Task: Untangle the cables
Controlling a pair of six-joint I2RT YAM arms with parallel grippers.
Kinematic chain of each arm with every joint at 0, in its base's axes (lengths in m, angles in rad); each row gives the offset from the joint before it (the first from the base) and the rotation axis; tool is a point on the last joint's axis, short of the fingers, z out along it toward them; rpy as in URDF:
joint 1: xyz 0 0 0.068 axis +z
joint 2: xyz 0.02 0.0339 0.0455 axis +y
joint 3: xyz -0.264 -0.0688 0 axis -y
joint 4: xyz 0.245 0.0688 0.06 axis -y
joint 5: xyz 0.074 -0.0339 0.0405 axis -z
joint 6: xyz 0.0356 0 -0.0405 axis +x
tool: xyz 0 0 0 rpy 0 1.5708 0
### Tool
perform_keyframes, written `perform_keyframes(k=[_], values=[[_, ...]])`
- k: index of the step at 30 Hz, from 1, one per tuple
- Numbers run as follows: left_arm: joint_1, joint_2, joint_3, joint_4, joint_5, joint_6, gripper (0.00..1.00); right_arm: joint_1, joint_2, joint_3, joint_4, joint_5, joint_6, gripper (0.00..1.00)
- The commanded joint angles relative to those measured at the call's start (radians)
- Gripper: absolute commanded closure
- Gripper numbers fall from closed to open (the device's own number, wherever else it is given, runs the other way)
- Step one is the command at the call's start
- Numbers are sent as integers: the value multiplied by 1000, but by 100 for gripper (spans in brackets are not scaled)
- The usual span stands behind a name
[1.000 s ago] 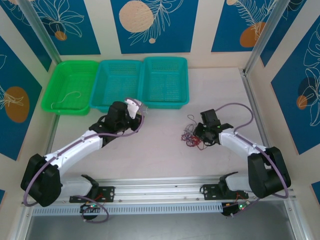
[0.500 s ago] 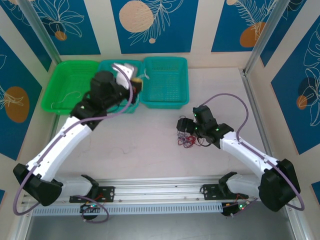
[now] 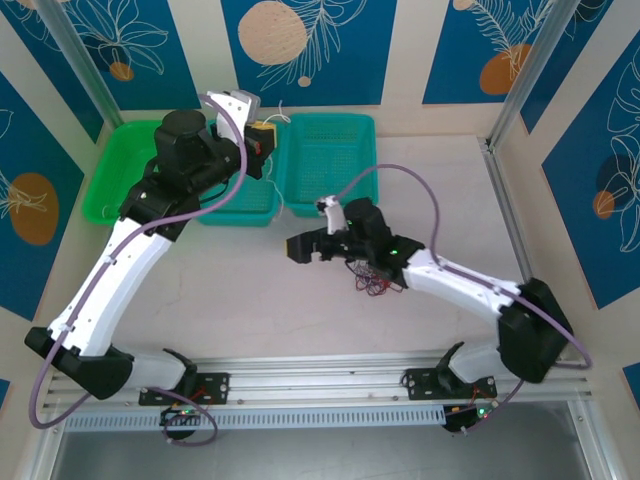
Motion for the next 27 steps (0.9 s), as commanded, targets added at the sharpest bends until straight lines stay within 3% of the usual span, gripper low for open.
perform_keyframes(k=[1, 4, 7, 10, 13, 14, 19, 24, 25, 27], values=[[5, -7, 60, -6, 34, -27, 100, 3, 112, 71, 111, 33, -59, 1], [5, -22, 55, -9, 27, -29, 100, 19, 221, 151, 109, 74, -63, 2], [5, -43, 38, -14, 13, -30, 100, 24, 275, 195, 134, 69, -53, 13], [6, -69, 13, -26, -29, -16, 100, 26, 285, 215, 131, 25, -46, 45], [19, -103, -31, -38, -97, -4, 100, 22, 260, 216, 81, -8, -51, 96], [29, -118, -53, -40, -124, -3, 100, 22, 236, 204, 60, -20, -50, 100], [141, -188, -253, -26, -199, -40, 100, 12, 49, 77, 25, -77, -50, 100], [232, -265, -528, 73, -73, -144, 100, -38, -86, 40, -79, -123, -60, 100], [233, -275, -574, 87, -40, -154, 98, -48, -106, 44, -102, -134, -65, 100], [234, -306, -676, 135, 33, -167, 83, -64, -140, 55, -137, -155, -76, 100]])
